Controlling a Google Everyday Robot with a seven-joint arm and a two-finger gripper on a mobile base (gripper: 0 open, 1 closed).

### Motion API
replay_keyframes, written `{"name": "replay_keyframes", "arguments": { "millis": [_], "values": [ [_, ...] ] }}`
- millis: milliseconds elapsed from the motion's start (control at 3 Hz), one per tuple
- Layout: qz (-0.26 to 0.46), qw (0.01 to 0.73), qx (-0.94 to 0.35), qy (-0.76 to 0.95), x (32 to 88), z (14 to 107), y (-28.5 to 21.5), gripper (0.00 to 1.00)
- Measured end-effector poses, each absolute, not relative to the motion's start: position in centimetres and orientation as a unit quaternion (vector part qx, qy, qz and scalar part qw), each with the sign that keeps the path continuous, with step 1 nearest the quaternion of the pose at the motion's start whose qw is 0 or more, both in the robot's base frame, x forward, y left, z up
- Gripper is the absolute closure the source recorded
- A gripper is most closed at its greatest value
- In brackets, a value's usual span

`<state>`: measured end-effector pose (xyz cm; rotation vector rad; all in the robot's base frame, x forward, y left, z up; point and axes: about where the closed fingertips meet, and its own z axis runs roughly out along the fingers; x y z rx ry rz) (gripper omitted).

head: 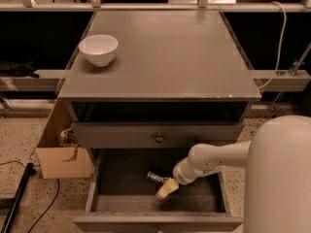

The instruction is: Place redbull can into middle drawer

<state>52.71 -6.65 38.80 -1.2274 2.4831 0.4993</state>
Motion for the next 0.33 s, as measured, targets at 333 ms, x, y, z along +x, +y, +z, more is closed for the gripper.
{"name": "replay_keyframes", "arguments": {
  "millis": [333],
  "values": [
    [0.175,0.163,-0.430,0.870,52.71,38.80,-6.64,0.00]
  ]
}}
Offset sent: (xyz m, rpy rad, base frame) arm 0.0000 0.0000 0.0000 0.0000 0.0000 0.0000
